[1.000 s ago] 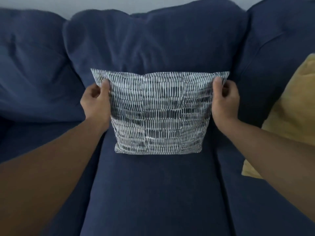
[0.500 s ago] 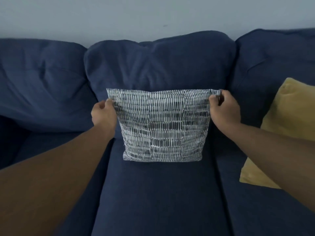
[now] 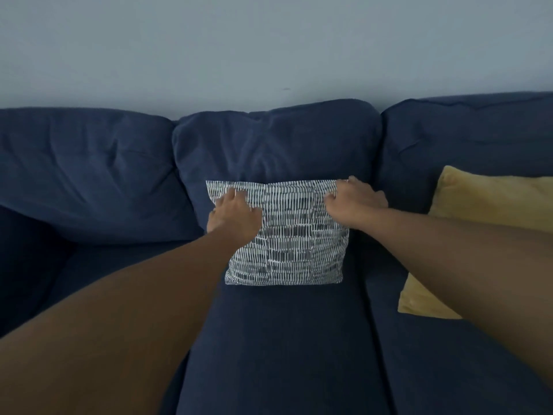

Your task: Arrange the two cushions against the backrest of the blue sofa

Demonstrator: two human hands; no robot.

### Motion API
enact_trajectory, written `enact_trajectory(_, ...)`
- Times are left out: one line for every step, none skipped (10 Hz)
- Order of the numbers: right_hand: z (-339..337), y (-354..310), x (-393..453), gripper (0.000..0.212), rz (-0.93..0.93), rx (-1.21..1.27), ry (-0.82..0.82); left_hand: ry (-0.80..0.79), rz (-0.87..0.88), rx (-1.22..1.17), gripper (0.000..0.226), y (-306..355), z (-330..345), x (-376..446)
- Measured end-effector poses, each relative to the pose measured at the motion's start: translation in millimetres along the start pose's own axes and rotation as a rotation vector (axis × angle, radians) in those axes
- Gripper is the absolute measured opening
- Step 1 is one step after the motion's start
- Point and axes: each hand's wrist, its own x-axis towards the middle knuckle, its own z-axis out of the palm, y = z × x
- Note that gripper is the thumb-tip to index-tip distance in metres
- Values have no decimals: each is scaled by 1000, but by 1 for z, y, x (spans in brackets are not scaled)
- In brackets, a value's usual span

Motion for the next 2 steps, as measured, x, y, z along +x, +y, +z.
enact_trajectory(-6,-10,-19,58,-35,-46,-65,-67,103,115,66,15,-7,-14)
enact_trajectory(-16,-15,-37,53,-72,-49,-87,-55,188,166,64,28,-16,-26)
